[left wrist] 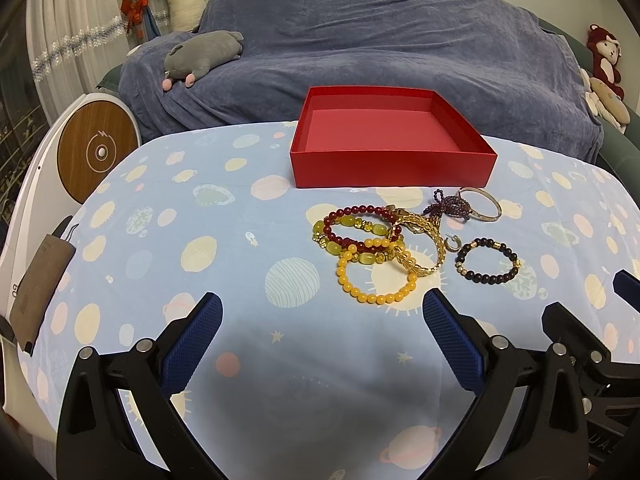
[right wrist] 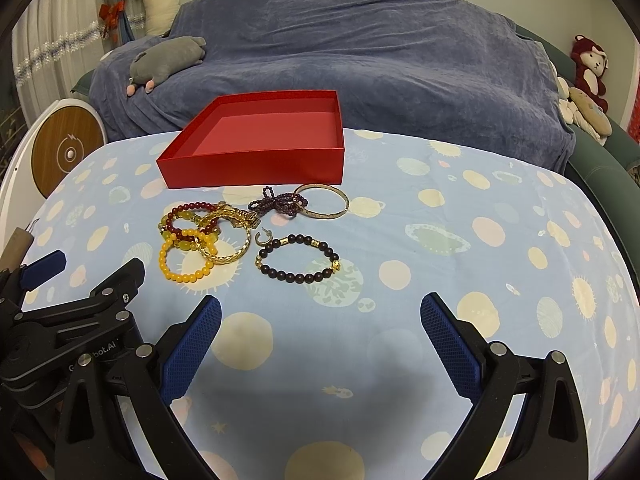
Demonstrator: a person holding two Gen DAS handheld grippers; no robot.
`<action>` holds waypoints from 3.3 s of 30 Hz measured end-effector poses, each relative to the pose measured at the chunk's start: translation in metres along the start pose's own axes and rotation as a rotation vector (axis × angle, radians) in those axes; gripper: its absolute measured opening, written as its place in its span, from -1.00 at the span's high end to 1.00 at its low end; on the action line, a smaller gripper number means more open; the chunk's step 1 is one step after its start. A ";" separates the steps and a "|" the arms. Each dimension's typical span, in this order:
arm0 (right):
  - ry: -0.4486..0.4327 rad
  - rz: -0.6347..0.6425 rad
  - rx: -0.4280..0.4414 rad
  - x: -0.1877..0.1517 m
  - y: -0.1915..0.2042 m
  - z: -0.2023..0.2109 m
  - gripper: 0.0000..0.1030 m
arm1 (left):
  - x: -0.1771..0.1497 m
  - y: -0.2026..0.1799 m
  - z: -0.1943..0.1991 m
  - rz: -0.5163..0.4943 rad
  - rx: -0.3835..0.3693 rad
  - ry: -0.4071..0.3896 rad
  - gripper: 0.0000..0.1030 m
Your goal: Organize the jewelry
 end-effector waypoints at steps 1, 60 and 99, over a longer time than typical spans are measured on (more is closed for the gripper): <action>0.000 -0.001 0.001 0.000 0.000 0.000 -0.87 | 0.000 0.000 0.000 0.000 0.000 0.000 -0.86; 0.056 -0.049 -0.004 0.024 -0.015 -0.063 -0.74 | 0.003 0.015 -0.069 -0.001 -0.076 0.061 -0.58; 0.067 0.001 0.136 0.038 0.001 -0.045 0.86 | 0.034 0.010 -0.013 0.026 -0.287 0.012 0.86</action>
Point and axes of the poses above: each gripper's, at about its wrist camera, not at the fingertips, and z roughly against the way its jaws point, y to its left, x to its top, the point moved 8 cm from there along -z, roughly the way its jaws point, and after that the axes turned 4 degrees about y, right-handed, at the moved point
